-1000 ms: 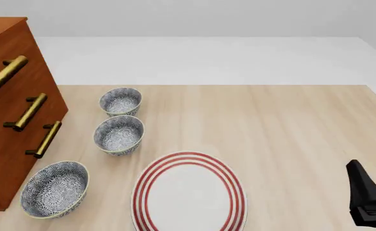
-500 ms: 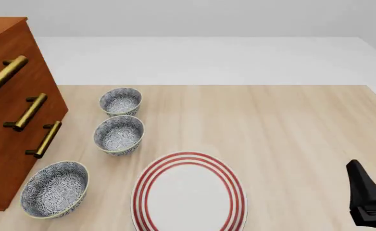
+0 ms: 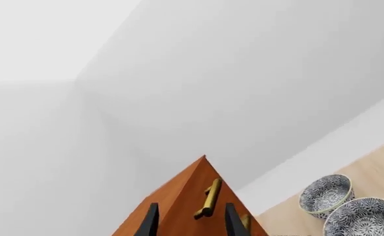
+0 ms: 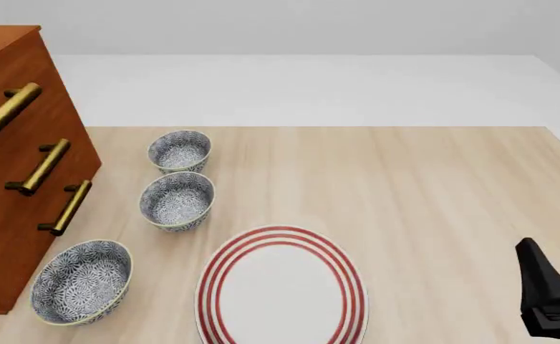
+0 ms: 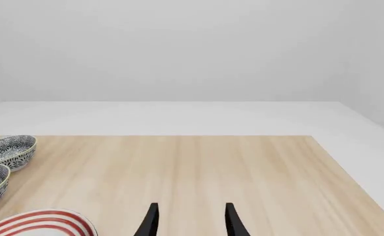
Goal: Open the top drawer of the cabinet.
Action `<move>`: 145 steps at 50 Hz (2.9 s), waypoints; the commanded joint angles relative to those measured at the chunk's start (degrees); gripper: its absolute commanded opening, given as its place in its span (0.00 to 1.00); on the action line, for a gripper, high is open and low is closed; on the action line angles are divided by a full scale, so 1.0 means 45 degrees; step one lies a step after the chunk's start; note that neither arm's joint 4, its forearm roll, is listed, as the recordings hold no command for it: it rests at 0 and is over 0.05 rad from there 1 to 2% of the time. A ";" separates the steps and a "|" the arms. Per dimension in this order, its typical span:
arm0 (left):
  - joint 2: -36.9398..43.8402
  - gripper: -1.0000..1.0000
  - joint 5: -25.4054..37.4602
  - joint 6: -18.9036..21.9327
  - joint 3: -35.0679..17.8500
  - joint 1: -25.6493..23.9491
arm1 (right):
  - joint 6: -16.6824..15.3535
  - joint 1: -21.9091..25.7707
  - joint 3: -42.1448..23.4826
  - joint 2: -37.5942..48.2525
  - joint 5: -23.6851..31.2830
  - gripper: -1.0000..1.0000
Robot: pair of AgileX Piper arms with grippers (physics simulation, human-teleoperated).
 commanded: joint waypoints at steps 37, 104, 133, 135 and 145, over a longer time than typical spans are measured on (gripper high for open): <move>0.1093 1.00 -0.2471 0.3857 0.1801 -0.0464 | 0.0000 0.0001 0.0000 0.0001 0.0000 1.00; 1.3365 1.00 -1.3125 0.7120 0.1034 0.1403 | -0.0003 0.0000 0.0000 -0.0002 0.0000 1.00; 1.5086 1.00 -1.3641 0.7746 0.0017 0.2267 | 0.0001 0.0000 0.0000 0.0001 0.0000 1.00; 1.5139 1.00 -1.3588 0.7565 -0.0074 0.2388 | -0.0002 0.0000 0.0000 0.0002 0.0000 1.00; 1.5561 1.00 -1.3668 0.7753 -0.0325 0.2572 | 0.0002 -0.0001 0.0000 -0.0001 0.0000 1.00</move>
